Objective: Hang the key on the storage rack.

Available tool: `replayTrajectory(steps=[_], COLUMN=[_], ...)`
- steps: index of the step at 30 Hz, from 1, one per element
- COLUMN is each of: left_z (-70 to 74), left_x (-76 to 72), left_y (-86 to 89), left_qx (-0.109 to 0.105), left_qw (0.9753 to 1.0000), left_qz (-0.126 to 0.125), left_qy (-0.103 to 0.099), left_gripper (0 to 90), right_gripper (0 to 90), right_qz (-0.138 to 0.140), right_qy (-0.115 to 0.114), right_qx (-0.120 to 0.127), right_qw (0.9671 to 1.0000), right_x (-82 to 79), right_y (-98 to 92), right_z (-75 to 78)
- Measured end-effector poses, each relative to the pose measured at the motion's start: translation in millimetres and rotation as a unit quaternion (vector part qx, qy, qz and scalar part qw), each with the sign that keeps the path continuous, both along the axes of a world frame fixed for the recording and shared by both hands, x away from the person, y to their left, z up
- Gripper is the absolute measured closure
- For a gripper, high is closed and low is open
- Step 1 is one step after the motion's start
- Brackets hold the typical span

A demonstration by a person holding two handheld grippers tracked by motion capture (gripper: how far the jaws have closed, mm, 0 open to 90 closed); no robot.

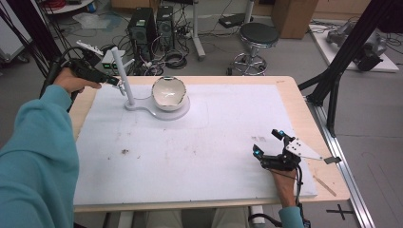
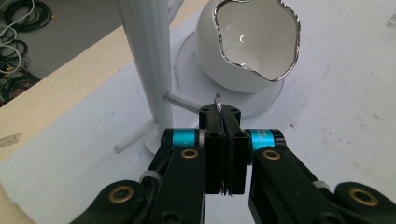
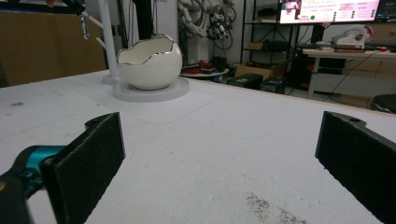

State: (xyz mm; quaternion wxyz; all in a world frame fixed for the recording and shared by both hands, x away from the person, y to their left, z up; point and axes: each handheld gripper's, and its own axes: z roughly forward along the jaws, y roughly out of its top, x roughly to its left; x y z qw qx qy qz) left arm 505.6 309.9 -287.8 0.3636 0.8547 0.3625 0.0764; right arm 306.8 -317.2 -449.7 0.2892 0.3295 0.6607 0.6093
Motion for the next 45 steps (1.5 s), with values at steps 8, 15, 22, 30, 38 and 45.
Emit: replayTrajectory(steps=[8,15,22,30,38,45], left_z=[-1.0,0.6,-2.7,-14.0,-43.8,-83.0], left_x=[2.4,-1.5,-24.9,-79.2,-127.5,-165.9], left_y=[0.2,6.9,10.6,10.3,-3.9,-15.3], left_qx=[0.002,-0.004,-0.043,-0.078,-0.128,-0.171], left_qw=[0.9997,0.9971,0.9932,0.9826,0.9688,0.9563], left_qz=[0.019,0.043,0.042,0.038,0.020,0.025], left_qy=[-0.013,-0.063,-0.099,-0.164,-0.211,-0.236], left_gripper=[85.7,54.6,19.8,1.7,1.7,1.7], right_gripper=[0.6,0.6,0.6,0.6,0.6,0.6], right_qz=[0.000,0.000,0.001,0.001,0.003,0.004], right_qy=[0.000,0.001,0.000,0.000,-0.001,0.000], right_qx=[0.000,-0.001,0.000,0.000,0.001,0.000], right_qw=[1.0000,1.0000,1.0000,1.0000,1.0000,1.0000], right_x=[0.0,-0.1,0.0,0.0,0.5,0.1], right_y=[0.0,0.1,-0.2,-0.1,-0.8,-0.3], right_z=[0.0,0.1,0.0,0.0,0.1,0.1])
